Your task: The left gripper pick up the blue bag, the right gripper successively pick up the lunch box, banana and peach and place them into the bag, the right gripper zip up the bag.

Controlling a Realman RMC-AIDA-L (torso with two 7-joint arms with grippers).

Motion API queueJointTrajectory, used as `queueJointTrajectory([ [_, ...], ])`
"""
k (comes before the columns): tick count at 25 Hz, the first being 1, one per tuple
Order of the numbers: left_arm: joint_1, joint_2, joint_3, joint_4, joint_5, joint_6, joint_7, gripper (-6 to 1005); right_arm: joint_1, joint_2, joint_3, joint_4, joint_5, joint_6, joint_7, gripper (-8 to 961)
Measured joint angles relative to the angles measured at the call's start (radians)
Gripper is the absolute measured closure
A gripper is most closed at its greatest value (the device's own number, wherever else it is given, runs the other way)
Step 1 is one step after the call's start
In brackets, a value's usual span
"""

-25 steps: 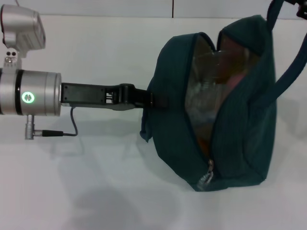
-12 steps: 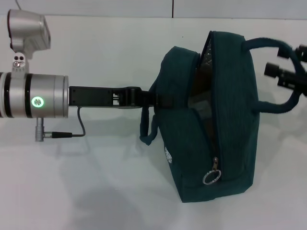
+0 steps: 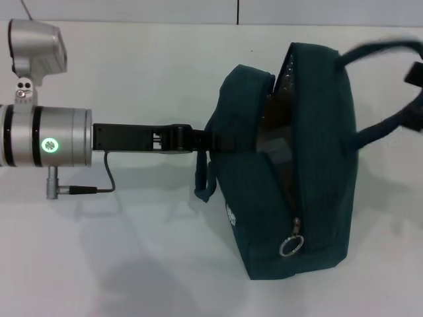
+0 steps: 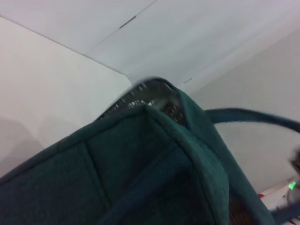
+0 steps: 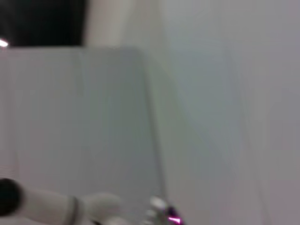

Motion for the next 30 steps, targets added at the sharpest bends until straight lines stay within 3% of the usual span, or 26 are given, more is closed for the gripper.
queueJointTrajectory([
  [3,-0.007,0.0,-0.001,0.0,-0.005,-0.009,0.001,941,0.006,-0.003,0.015,0.026,-0.013,-0.117,-0.002,322],
  [8,-0.013,0.002,-0.001,0.0,-0.009,-0.016,0.002,941,0.021,-0.006,0.007,0.066,-0.099,-0.151,0.004,322],
  [16,-0.01,0.003,-0.001,0.0,-0.01,-0.017,0.003,940,0.006,-0.017,0.134,0.099,-0.153,-0.059,0.044,322],
  [19,-0.011,0.001,-0.001,0.0,-0.01,-0.017,0.002,940,0.003,-0.023,0.248,0.108,-0.251,-0.024,0.121,322],
  [25,-0.01,0.0,-0.001,0.0,-0.015,-0.016,-0.001,940,0.0,-0.023,0.348,0.111,-0.368,0.037,0.238,321],
  [30,0.001,0.0,-0.001,0.0,-0.023,-0.015,0.001,940,-0.008,-0.016,0.43,0.118,-0.372,0.08,0.255,322],
])
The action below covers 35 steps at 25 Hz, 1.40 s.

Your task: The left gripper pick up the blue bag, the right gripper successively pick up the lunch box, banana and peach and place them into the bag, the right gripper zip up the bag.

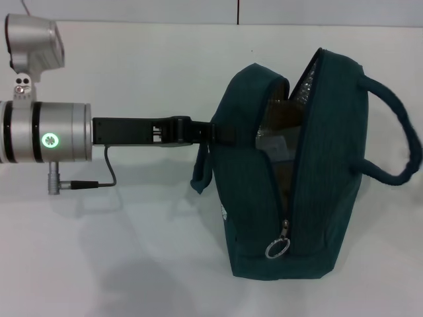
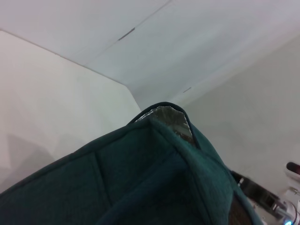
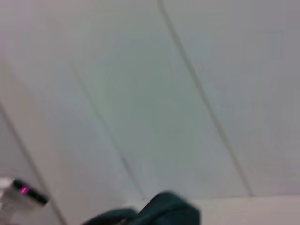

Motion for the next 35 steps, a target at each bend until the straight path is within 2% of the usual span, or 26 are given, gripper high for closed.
queueJointTrajectory([
  [3,0.002,-0.001,0.0,0.0,0.0,0.001,0.001,940,-0.003,0.002,0.048,0.021,0.066,-0.059,-0.042,322],
  [6,0.003,-0.002,0.0,0.0,-0.001,0.001,0.002,940,0.01,-0.002,0.036,0.059,0.13,-0.238,-0.087,323],
  [8,0.006,-0.003,0.0,0.0,-0.001,0.001,0.002,940,0.031,-0.006,-0.012,0.063,0.12,-0.348,-0.088,323],
  [10,0.006,-0.003,0.0,0.0,-0.001,0.001,0.002,940,0.041,-0.014,-0.129,0.047,0.099,-0.388,-0.098,323],
  [11,0.011,-0.003,0.0,0.0,-0.002,0.0,0.002,940,0.042,-0.017,-0.2,0.038,0.089,-0.382,-0.11,323],
  [13,0.01,-0.004,0.0,0.0,-0.002,0.0,0.002,940,0.052,-0.021,-0.275,0.041,0.058,-0.379,-0.134,324],
  [15,0.008,-0.005,0.0,0.0,-0.003,0.0,0.002,940,0.081,-0.018,-0.298,0.074,-0.006,-0.372,-0.157,324],
  [20,0.005,-0.005,0.0,-0.001,-0.011,-0.002,0.005,940,0.169,0.016,-0.332,0.163,-0.16,-0.344,-0.207,325],
  [28,0.0,-0.005,0.0,-0.014,-0.012,-0.003,0.009,940,0.259,0.021,-0.496,0.275,-0.176,-0.12,-0.215,326],
  [35,0.001,-0.003,0.0,-0.015,-0.012,-0.008,0.011,940,0.315,0.026,-0.53,0.333,-0.176,-0.005,-0.214,327],
])
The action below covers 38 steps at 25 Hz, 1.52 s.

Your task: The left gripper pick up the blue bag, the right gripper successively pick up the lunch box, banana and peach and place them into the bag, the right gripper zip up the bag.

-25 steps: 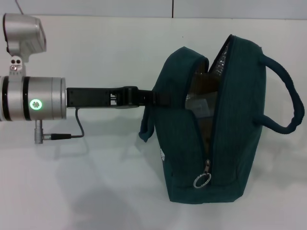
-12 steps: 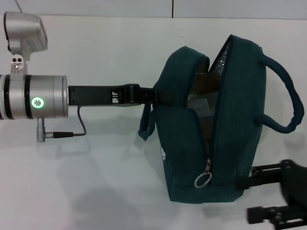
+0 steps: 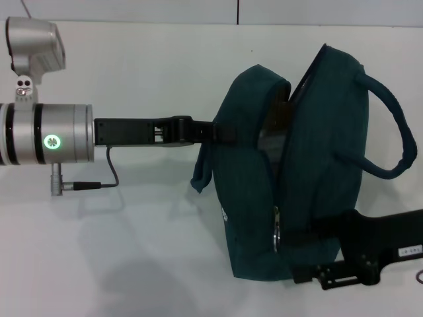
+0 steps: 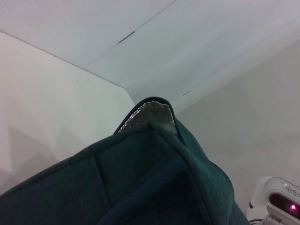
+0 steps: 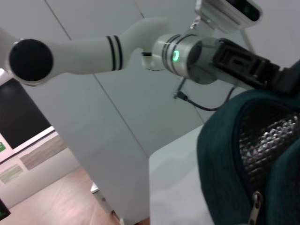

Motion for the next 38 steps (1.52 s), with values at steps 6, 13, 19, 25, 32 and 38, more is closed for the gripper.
queueJointTrajectory([
  [6,0.0,0.0,0.0,0.0,0.0,-0.01,0.001,940,0.033,0.006,-0.004,0.035,0.024,0.056,-0.015,327],
  [13,-0.001,0.0,0.0,0.001,0.0,-0.01,0.01,940,0.054,0.007,-0.102,0.06,0.111,0.119,-0.026,328],
  [19,0.001,0.001,0.0,0.001,0.0,-0.01,0.011,940,0.049,0.006,-0.102,0.063,0.132,0.145,-0.029,329],
  [25,-0.001,0.003,0.0,0.001,0.0,-0.01,0.011,940,0.042,0.006,-0.102,0.071,0.155,0.167,-0.029,330],
  [32,0.005,0.001,0.0,0.001,0.0,-0.01,0.013,940,0.025,0.006,-0.098,0.079,0.182,0.198,-0.031,615],
  [38,0.009,-0.001,0.0,0.001,0.0,-0.01,0.013,940,-0.002,0.005,-0.095,0.083,0.194,0.203,-0.031,943],
])
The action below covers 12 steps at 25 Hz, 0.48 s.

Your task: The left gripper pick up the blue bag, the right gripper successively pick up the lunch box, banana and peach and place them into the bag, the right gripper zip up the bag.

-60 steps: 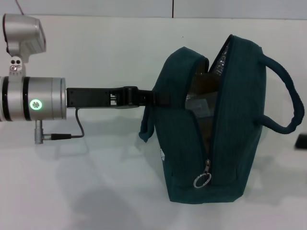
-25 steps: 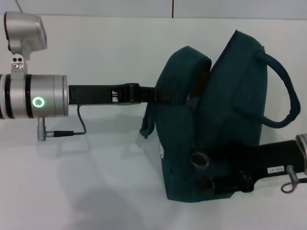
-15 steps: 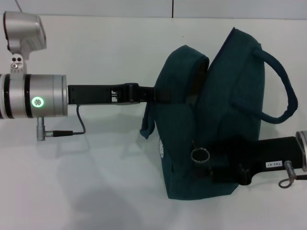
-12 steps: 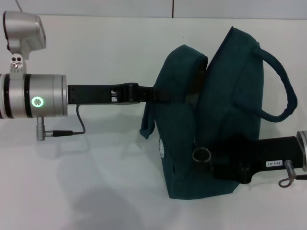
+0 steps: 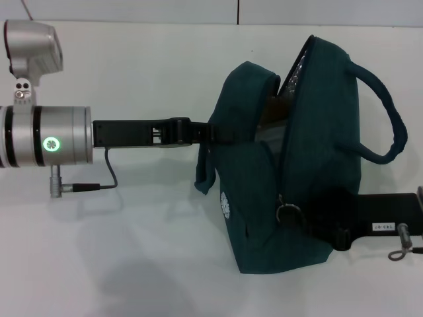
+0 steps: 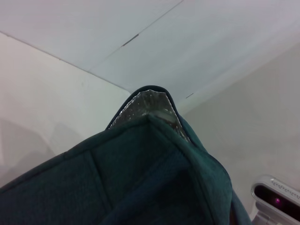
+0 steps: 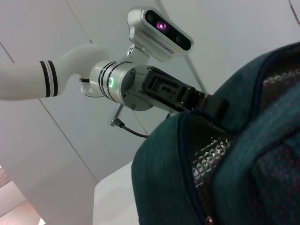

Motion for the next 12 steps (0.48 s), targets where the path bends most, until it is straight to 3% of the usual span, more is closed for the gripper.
queueJointTrajectory([
  [12,0.002,-0.001,0.001,-0.003,0.0,0.003,0.0,940,-0.087,-0.012,0.015,-0.03,0.041,-0.03,0.0,947],
])
